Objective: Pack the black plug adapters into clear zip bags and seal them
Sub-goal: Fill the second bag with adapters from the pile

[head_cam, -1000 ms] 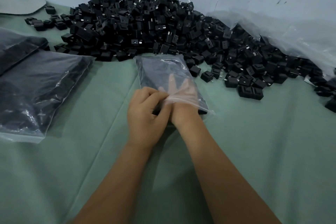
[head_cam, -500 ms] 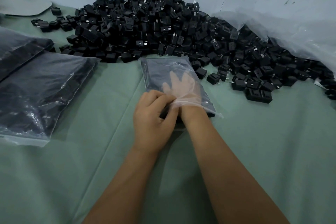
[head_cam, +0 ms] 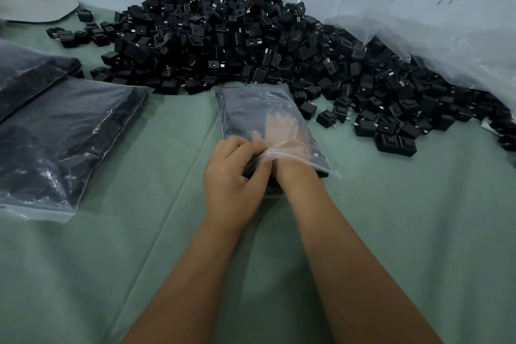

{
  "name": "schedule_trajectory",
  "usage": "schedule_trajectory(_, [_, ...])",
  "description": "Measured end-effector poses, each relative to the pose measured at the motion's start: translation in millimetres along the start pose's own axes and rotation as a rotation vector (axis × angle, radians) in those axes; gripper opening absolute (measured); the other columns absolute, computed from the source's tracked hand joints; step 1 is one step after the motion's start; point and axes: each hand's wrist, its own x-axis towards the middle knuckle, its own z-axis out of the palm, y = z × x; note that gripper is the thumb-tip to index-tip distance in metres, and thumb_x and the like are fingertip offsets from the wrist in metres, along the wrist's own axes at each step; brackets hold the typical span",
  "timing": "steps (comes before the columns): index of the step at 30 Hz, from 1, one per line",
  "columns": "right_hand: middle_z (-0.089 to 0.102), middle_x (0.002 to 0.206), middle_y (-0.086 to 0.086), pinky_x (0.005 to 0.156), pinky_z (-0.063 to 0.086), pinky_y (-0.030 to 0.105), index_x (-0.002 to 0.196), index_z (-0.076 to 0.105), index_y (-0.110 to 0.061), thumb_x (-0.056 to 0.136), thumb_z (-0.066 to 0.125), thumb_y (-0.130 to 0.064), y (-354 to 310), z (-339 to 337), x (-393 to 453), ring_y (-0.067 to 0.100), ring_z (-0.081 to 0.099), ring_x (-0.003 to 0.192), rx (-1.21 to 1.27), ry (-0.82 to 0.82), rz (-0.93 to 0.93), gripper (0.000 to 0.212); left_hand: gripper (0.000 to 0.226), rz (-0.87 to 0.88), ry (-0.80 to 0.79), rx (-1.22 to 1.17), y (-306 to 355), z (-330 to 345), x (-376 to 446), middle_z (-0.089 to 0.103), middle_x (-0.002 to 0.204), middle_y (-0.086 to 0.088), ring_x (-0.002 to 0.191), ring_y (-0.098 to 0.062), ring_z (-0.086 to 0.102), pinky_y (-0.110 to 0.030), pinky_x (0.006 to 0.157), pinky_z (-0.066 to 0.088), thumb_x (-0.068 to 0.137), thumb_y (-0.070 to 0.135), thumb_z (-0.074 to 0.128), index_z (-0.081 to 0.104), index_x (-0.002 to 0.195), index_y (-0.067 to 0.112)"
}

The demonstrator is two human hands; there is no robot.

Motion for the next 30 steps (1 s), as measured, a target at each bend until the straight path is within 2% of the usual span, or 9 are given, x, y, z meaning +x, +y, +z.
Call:
schedule_trajectory(7, [0.042,0.138,0.008,0.112,0.025,0.037,0.128,0.044,-0.012,0.1,0.026,-0.034,1,-2,-1,0.023,0.035,0.131,-0.146,-0.054,-0.059,0.04,0.013,-0.017,0.006,-0.025,-1,1,1,0.062,0.078,-0.002,0.074,-0.022,0.058,-0.037,0.064,0.048,0.083,0.015,0.064,0.074,0.087,0.007])
schedule_trajectory(10, [0.057,0.11,0.003,0.095,0.034,0.03,0.092,0.053,-0.015,0.1,0.035,-0.027,5,-8,-35,0.021,0.051,0.1,-0.083,-0.161,-0.213,0.023,0.014,-0.056,0.015,-0.062,-1,1,1,0.063,0.08,0.0,0.077,-0.021,0.059,-0.037,0.068,0.049,0.084,0.017,0.062,0.073,0.087,0.008])
schedule_trajectory(13, [0.063,0.107,0.003,0.1,0.04,0.035,0.1,0.063,-0.018,0.093,0.044,-0.02,14,-9,-68,0.021,0.054,0.105,0.176,0.129,-0.467,0.02,0.008,-0.14,0.054,-0.077,-2,1,2,0.062,0.08,0.005,0.079,-0.013,0.058,-0.032,0.072,0.048,0.085,0.014,0.063,0.071,0.085,0.012])
schedule_trajectory(15, [0.067,0.102,0.001,0.086,0.049,0.034,0.106,0.068,-0.015,0.091,0.048,-0.018,19,-12,-85,0.018,0.06,0.095,0.35,0.266,-0.562,0.025,0.008,-0.186,0.092,-0.077,-3,-1,4,0.059,0.08,0.013,0.077,-0.003,0.055,-0.023,0.072,0.046,0.088,0.021,0.06,0.067,0.085,0.019])
schedule_trajectory(18, [0.07,0.082,0.003,0.063,0.051,0.03,0.09,0.074,-0.007,0.084,0.053,-0.011,33,-17,-93,0.02,0.064,0.072,0.389,0.701,-0.633,0.022,0.009,-0.246,0.092,-0.068,-8,-2,6,0.059,0.077,0.016,0.078,-0.007,0.055,-0.025,0.072,0.044,0.088,0.025,0.057,0.062,0.08,0.026])
schedule_trajectory(20, [0.068,0.081,0.004,0.066,0.049,0.026,0.087,0.072,-0.003,0.086,0.052,-0.008,48,-25,-82,0.022,0.062,0.071,0.514,0.878,-0.519,0.021,0.013,-0.332,0.043,-0.063,-11,0,5,0.061,0.07,0.01,0.078,-0.014,0.057,-0.032,0.071,0.046,0.085,0.026,0.058,0.063,0.073,0.023])
schedule_trajectory(23, [0.058,0.106,0.0,0.088,0.04,0.016,0.104,0.068,-0.008,0.086,0.05,-0.009,82,-30,-54,0.019,0.055,0.1,0.643,0.934,-0.01,0.026,0.014,-0.409,-0.015,-0.038,-14,3,5,0.061,0.065,0.006,0.075,-0.017,0.057,-0.036,0.067,0.047,0.083,0.027,0.059,0.065,0.071,0.023])
schedule_trajectory(27, [0.008,0.158,0.017,0.118,0.013,0.044,0.149,0.031,-0.028,0.089,0.051,-0.025,141,-16,-34,0.034,0.012,0.144,0.428,0.491,0.611,0.063,0.017,-0.424,-0.022,-0.008,-18,4,6,0.057,0.061,0.004,0.069,-0.016,0.054,-0.031,0.058,0.04,0.083,0.026,0.057,0.061,0.067,0.021])
schedule_trajectory(30, [0.01,0.158,0.017,0.116,0.015,0.044,0.151,0.026,-0.024,0.09,0.048,-0.031,157,-3,-33,0.035,0.019,0.142,0.305,0.274,0.643,0.065,0.018,-0.433,-0.04,-0.003,-19,6,6,0.053,0.058,0.007,0.07,-0.019,0.053,-0.03,0.059,0.035,0.084,0.024,0.057,0.059,0.067,0.02])
